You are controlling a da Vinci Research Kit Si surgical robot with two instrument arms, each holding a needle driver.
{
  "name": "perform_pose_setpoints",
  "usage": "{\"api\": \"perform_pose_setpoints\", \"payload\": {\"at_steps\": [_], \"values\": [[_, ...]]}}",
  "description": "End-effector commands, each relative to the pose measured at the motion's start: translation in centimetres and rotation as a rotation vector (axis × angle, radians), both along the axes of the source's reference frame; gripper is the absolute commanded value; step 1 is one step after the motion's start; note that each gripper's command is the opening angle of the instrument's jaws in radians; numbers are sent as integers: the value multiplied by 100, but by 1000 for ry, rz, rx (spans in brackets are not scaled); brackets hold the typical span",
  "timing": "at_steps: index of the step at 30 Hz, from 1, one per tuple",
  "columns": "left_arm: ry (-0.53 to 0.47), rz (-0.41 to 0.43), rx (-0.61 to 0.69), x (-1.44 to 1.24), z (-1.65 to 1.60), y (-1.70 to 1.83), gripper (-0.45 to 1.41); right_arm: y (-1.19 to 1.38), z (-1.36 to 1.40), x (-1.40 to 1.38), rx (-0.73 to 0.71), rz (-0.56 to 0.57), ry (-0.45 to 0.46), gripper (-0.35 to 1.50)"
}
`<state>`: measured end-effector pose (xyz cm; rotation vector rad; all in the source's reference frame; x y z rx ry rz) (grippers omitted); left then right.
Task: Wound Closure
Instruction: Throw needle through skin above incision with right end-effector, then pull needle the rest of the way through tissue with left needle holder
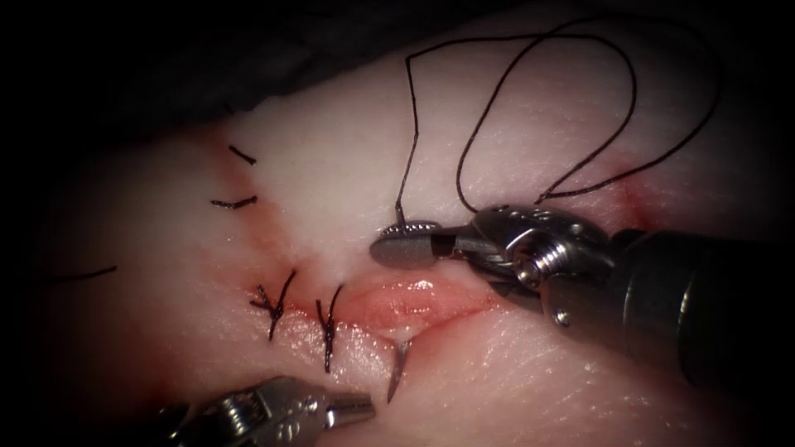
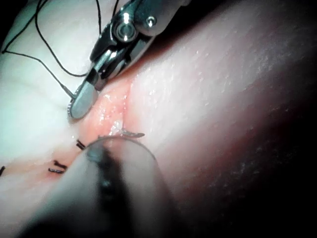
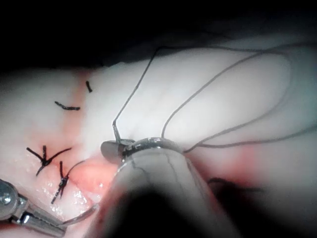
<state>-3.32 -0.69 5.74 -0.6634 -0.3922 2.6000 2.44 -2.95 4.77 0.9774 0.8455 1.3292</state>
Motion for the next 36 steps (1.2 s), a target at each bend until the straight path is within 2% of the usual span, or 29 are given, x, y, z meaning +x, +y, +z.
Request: {"api": "perform_pose_setpoints", "payload": {"at_steps": [1,4,5,8,9,11,12,13,14,17,22,28,36], "values": [[-4,15,-12,-5,3,9,-45,5,-1,13,1,-5,25,-35],[-14,32,-32,-5,3,11,-45,10,-1,11,-10,23,67,-35],[-26,38,-47,-5,3,12,-45,14,0,9,-16,43,92,-20],[-119,57,-92,-3,2,22,-45,34,2,-2,-23,85,151,98],[-149,63,-105,-2,1,25,-45,41,3,-6,-44,84,162,113],[-231,87,-135,0,3,30,-45,59,8,-17,-107,75,177,130],[-266,93,-143,0,4,31,-43,66,10,-23,-130,75,186,130],[-341,112,-162,0,10,33,-20,82,15,-37,-183,66,202,131],[-341,112,-162,0,10,33,-20,82,15,-37,-183,66,202,131],[-399,124,-187,-1,20,36,5,102,20,-57,-203,81,199,131],[-467,125,-221,-8,30,44,29,125,28,-84,-233,114,187,125],[-554,127,-258,-25,27,48,36,132,39,-101,-274,120,145,106],[-607,133,-291,-51,28,48,36,121,47,-100,-292,126,131,93]]}}
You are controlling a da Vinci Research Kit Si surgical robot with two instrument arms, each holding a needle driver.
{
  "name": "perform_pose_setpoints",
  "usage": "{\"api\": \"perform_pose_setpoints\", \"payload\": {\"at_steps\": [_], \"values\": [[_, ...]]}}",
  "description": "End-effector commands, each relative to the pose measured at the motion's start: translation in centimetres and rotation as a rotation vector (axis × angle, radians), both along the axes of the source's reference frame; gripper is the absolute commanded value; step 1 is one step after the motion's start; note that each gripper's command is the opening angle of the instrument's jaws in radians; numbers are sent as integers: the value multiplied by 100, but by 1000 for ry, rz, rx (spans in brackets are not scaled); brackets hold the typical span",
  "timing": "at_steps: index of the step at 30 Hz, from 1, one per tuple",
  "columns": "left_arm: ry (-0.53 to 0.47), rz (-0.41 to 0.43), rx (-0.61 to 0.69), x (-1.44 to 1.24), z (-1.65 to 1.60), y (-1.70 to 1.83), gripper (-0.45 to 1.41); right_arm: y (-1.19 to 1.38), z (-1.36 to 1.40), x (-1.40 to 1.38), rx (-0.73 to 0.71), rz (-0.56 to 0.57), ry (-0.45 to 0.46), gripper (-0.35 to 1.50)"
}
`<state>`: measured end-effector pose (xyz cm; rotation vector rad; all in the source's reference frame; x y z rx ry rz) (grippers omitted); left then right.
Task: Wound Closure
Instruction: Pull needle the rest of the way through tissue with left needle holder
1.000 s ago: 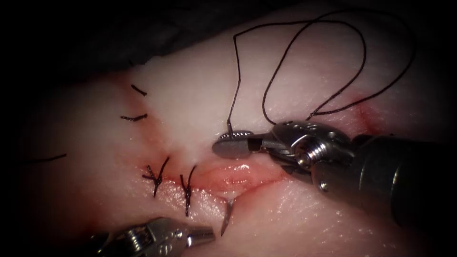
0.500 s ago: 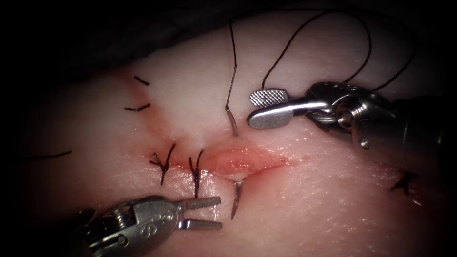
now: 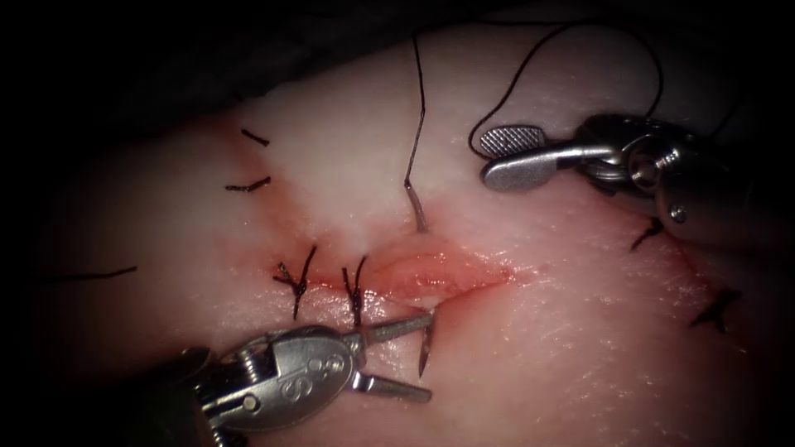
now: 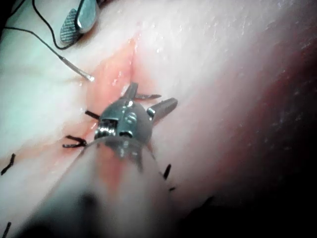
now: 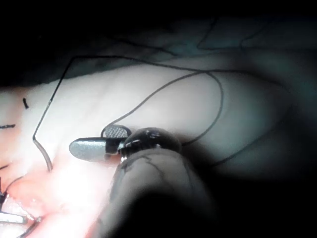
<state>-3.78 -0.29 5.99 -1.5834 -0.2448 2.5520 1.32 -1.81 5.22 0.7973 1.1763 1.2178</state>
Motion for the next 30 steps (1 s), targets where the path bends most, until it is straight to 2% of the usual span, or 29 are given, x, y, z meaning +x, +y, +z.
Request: {"api": "perform_pose_setpoints", "payload": {"at_steps": [1,9,13,17,25,27,30], "values": [[-10,-3,-8,-7,4,9,36,6,3,13,-6,0,3,91],[-35,-18,-45,-13,13,18,27,-4,8,17,-24,3,0,76],[-20,-29,-53,-8,21,25,7,-5,8,17,-36,3,-5,67],[0,-40,-61,-1,29,30,-5,-6,7,17,-53,1,-10,62],[24,-52,-69,8,34,32,-5,-9,7,18,-56,1,-11,56],[23,-57,-66,8,35,31,-45,-10,7,19,-56,-1,-13,54],[19,-78,6,9,35,28,-45,-11,7,19,-56,-1,-13,47]]}}
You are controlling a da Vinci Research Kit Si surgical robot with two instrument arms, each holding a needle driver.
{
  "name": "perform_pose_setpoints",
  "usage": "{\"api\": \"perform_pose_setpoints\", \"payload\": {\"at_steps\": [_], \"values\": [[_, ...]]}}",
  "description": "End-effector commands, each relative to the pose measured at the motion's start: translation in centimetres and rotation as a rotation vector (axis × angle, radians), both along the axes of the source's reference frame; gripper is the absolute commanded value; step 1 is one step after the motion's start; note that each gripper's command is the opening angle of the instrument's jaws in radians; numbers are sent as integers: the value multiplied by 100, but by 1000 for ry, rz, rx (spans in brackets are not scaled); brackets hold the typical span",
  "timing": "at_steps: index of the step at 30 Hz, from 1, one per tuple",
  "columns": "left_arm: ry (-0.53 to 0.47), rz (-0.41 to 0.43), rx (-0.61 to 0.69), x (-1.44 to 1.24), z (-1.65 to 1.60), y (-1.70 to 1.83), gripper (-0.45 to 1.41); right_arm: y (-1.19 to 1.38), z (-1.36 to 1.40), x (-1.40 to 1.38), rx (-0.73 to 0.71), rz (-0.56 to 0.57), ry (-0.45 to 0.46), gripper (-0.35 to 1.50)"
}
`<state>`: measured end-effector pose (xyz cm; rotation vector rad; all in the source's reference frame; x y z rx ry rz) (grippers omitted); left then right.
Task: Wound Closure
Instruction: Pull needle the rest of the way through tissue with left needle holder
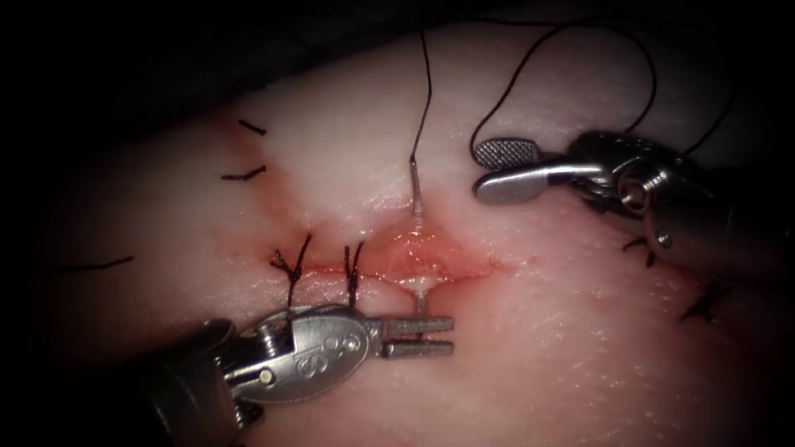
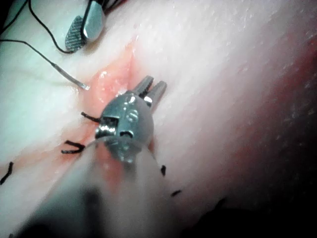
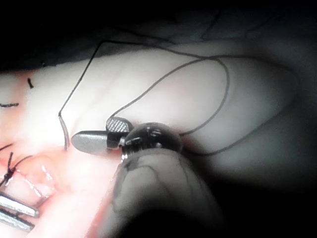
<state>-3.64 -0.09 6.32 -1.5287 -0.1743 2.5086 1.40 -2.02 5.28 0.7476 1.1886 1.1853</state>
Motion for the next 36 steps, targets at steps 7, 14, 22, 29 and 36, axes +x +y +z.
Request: {"api": "perform_pose_setpoints", "payload": {"at_steps": [7,14,22,29,36], "values": [[-48,-110,330,0,-12,11,-45,8,1,12,-5,8,5,24],[-92,-226,565,3,-36,13,-45,2,4,16,-13,10,2,9],[-145,-269,842,-1,-74,1,-45,-4,7,22,-20,14,-2,4],[-205,-216,1048,6,-116,13,-45,-10,12,25,-30,15,-5,-3],[-253,-155,1217,14,-144,31,-45,-21,18,29,-44,18,-6,-5]]}}
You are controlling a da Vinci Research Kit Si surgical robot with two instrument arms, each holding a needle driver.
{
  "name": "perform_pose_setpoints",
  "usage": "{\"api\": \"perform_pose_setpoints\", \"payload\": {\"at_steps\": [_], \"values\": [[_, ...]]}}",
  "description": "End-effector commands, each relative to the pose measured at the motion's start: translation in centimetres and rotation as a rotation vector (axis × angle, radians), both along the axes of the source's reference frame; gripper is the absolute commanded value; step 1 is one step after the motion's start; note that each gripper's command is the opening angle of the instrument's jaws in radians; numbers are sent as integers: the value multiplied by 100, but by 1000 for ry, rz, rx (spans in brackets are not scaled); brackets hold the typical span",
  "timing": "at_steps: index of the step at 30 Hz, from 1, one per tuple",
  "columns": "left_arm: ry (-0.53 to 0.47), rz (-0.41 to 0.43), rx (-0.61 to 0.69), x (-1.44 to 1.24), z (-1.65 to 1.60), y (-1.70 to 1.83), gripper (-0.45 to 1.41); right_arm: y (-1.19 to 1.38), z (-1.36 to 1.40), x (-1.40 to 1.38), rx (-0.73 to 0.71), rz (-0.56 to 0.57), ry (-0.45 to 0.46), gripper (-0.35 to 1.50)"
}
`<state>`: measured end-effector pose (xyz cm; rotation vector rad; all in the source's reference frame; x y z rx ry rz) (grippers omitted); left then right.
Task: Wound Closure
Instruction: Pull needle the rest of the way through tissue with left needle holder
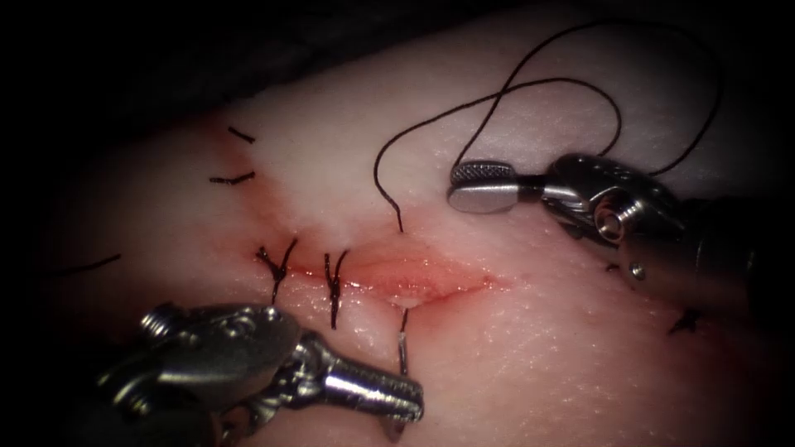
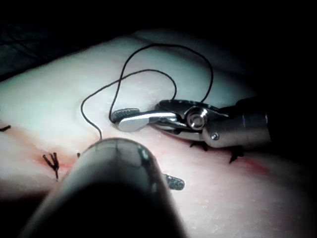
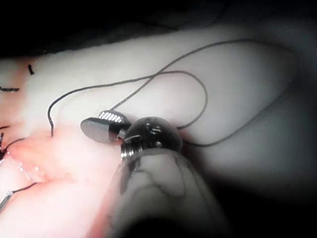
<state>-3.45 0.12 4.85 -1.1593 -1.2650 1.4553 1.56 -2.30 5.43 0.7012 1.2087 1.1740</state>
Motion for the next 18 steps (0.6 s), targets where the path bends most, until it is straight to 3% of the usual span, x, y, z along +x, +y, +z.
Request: {"api": "perform_pose_setpoints", "payload": {"at_steps": [1,5,8,14,18], "values": [[-8,4,5,-4,0,11,-45,5,4,12,-4,-1,2,-5],[-51,32,-1,-1,-16,14,-45,1,6,12,-8,-5,0,4],[-62,31,-109,-1,-29,12,-45,-1,4,10,-8,-7,2,21],[8,-22,-432,-5,-55,17,-45,-4,-3,3,-2,8,-16,36],[0,-95,-683,-4,-71,32,-45,-10,-7,-1,-1,16,-32,36]]}}
